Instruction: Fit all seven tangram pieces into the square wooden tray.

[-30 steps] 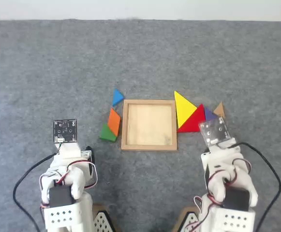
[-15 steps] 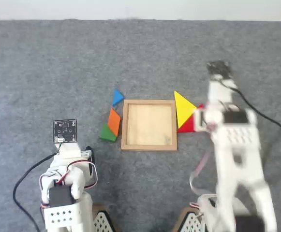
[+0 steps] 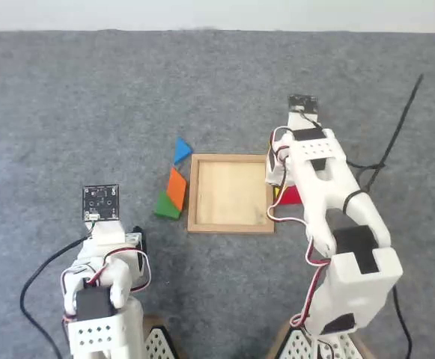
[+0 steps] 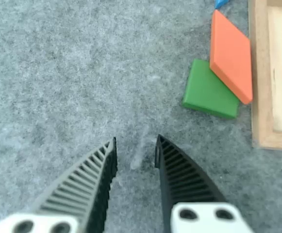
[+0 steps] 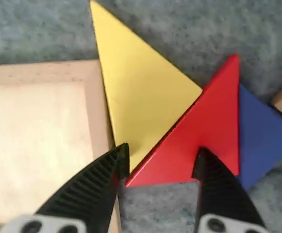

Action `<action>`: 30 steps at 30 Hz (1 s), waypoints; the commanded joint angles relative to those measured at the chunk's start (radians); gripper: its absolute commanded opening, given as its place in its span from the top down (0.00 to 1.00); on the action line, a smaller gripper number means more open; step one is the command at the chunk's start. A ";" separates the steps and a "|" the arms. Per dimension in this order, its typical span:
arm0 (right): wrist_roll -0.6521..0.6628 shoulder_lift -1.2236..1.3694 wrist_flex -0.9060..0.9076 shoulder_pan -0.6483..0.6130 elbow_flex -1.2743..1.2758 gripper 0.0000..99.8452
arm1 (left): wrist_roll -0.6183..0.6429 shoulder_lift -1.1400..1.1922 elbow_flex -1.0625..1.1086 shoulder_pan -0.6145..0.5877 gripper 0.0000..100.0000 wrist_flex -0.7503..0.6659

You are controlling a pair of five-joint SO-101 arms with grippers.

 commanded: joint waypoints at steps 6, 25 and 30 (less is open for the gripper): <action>-0.003 0.015 -0.013 0.094 0.005 0.76 | 0.011 -0.021 -0.013 -0.003 0.87 0.005; 0.253 0.015 0.101 0.202 0.051 0.76 | 0.011 -0.021 -0.013 -0.003 0.87 0.005; 0.189 0.005 0.085 0.202 0.080 0.76 | 0.011 -0.021 -0.013 -0.003 0.87 0.005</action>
